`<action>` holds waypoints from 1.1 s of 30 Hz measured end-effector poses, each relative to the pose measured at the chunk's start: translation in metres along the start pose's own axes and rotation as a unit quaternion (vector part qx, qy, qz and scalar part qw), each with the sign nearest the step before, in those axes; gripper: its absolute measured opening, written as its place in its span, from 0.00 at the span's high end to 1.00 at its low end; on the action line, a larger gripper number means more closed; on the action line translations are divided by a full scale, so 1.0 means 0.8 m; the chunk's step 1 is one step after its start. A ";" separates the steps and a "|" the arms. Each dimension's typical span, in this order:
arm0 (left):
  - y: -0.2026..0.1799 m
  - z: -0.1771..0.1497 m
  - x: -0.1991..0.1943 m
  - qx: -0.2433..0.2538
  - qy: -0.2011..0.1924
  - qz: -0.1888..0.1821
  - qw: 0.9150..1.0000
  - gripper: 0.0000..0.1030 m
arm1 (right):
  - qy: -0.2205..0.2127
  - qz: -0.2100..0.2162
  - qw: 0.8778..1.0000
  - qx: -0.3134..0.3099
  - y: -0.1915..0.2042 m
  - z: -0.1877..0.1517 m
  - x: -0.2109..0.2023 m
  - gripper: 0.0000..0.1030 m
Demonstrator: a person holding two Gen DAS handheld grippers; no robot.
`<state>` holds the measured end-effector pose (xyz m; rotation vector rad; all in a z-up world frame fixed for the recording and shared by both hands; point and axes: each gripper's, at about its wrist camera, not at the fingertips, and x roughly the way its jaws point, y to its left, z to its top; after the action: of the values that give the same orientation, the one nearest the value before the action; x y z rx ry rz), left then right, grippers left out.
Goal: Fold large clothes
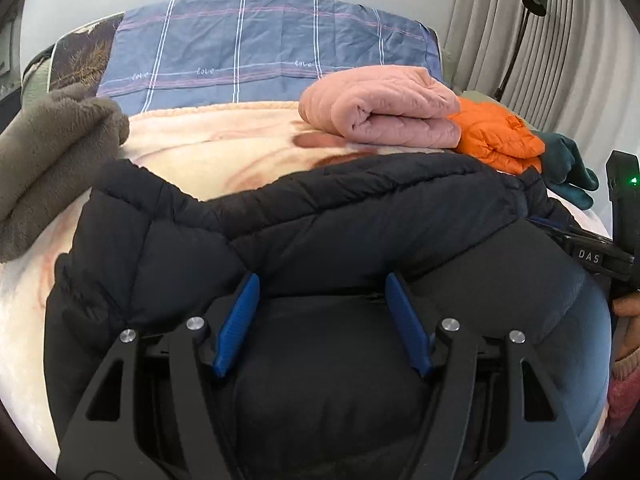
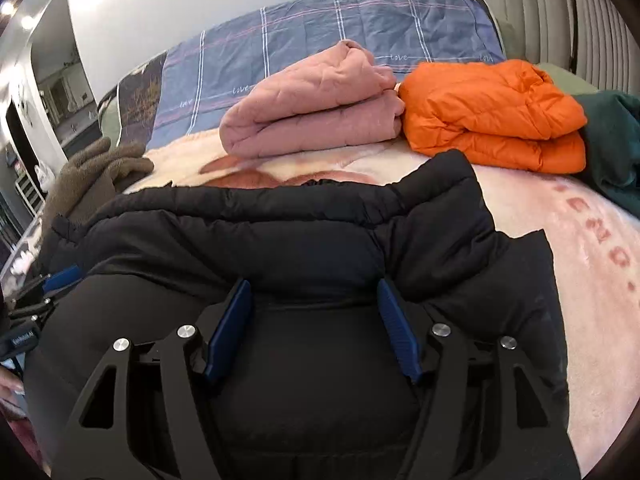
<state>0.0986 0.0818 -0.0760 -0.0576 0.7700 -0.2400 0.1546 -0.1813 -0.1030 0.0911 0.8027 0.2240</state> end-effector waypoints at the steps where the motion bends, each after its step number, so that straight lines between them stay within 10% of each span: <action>1: -0.001 -0.001 0.000 0.001 0.001 0.002 1.000 0.34 | 0.001 -0.003 1.000 -0.003 0.002 -0.001 0.003 0.36; 33: -0.006 -0.006 0.019 0.013 0.024 0.019 0.999 0.33 | 0.012 -0.036 0.999 -0.036 0.014 -0.009 0.024 0.33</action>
<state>0.1051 0.0737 -0.0894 -0.0136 0.8146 -0.2161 0.1607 -0.1661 -0.1199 -0.0083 0.8188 0.1871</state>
